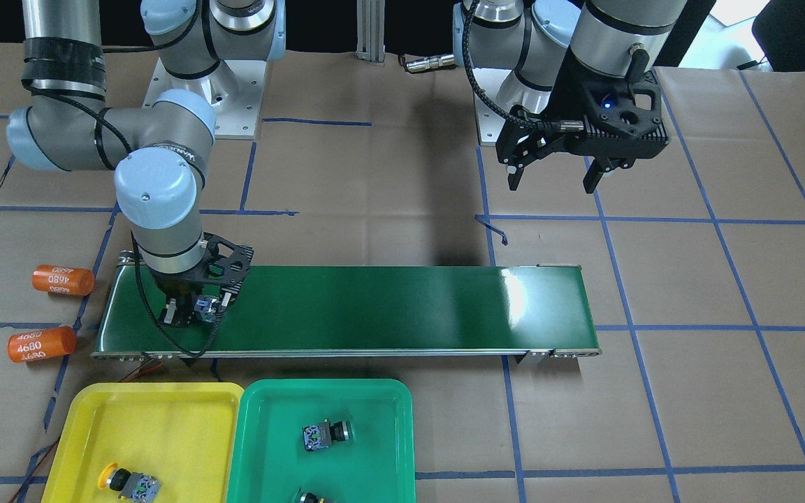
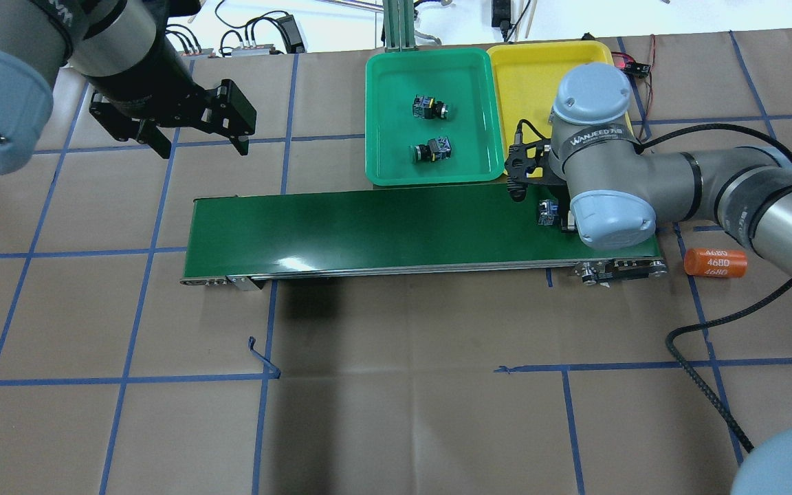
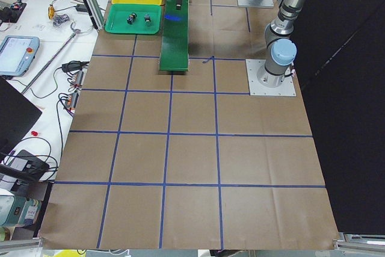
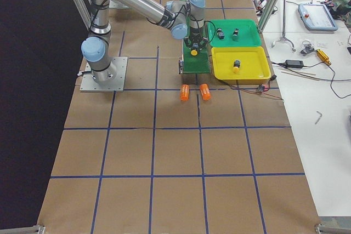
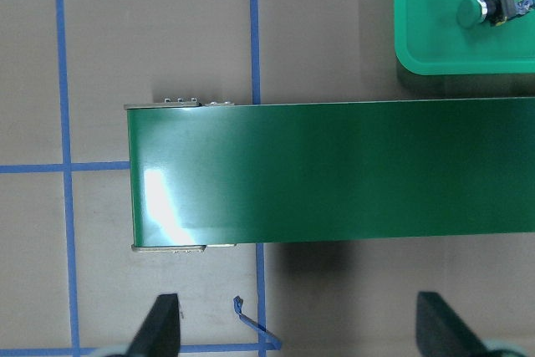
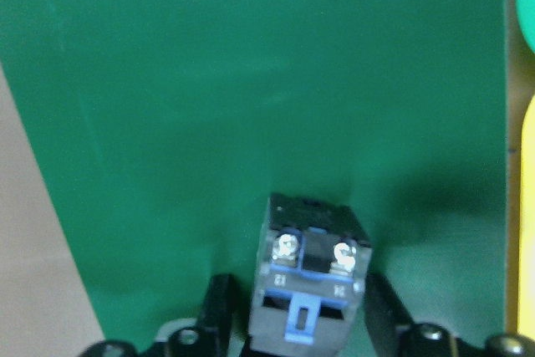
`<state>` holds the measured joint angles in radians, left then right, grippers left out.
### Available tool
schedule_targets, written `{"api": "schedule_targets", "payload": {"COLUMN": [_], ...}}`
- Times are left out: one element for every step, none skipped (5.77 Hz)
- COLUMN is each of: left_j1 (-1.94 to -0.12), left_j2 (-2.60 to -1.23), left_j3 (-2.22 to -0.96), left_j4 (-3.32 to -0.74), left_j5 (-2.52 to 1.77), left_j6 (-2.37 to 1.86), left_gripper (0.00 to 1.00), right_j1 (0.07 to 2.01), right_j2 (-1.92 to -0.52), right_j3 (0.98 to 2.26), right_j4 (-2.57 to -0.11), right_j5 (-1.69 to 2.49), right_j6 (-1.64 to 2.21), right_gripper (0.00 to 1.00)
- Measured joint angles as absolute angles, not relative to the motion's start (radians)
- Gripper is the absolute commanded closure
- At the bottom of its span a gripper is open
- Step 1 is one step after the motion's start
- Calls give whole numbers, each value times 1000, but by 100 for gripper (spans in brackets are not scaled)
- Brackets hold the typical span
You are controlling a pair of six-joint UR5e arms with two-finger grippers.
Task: Sort buttons by color to trays
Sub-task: 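Carry the yellow button into the yellow tray and open the right gripper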
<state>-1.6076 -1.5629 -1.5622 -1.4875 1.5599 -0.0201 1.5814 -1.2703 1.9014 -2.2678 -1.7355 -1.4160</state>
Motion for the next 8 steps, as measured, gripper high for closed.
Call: {"api": "schedule_targets", "payload": {"left_j1": [-1610, -1610, -1610, -1610, -1610, -1610, -1609, -1609], "left_j2": [-1561, -1559, -1558, -1555, -1554, -1554, -1554, -1553], "left_j3": [-1569, -1575, -1576, -1577, -1578, -1578, -1578, -1578], "left_j4": [-1487, -1487, -1487, -1488, -1488, -1487, -1487, -1487], "left_j5": [1561, 1561, 1561, 1562, 1563, 1563, 1563, 1564], "left_j6": [-21, -20, -20, -20, -20, -19, -19, -18], "left_gripper": [1, 1, 1, 1, 1, 1, 1, 1], "right_j1": [1556, 1547, 1545, 1545, 1544, 1544, 1543, 1543], "right_j2": [-1286, -1283, -1244, -1154, -1044, -943, -887, -872], "right_j3": [1881, 1815, 1723, 1610, 1491, 1399, 1359, 1345], "right_j4": [-2271, -2270, -2269, -2272, -2274, -2275, -2274, -2271], "right_j5": [-1725, -1709, -1693, -1679, -1673, -1671, -1653, -1628], "right_j6": [-1440, -1449, -1459, -1475, -1494, -1510, -1512, -1509], "right_gripper": [91, 91, 91, 91, 76, 1, 0, 0]}}
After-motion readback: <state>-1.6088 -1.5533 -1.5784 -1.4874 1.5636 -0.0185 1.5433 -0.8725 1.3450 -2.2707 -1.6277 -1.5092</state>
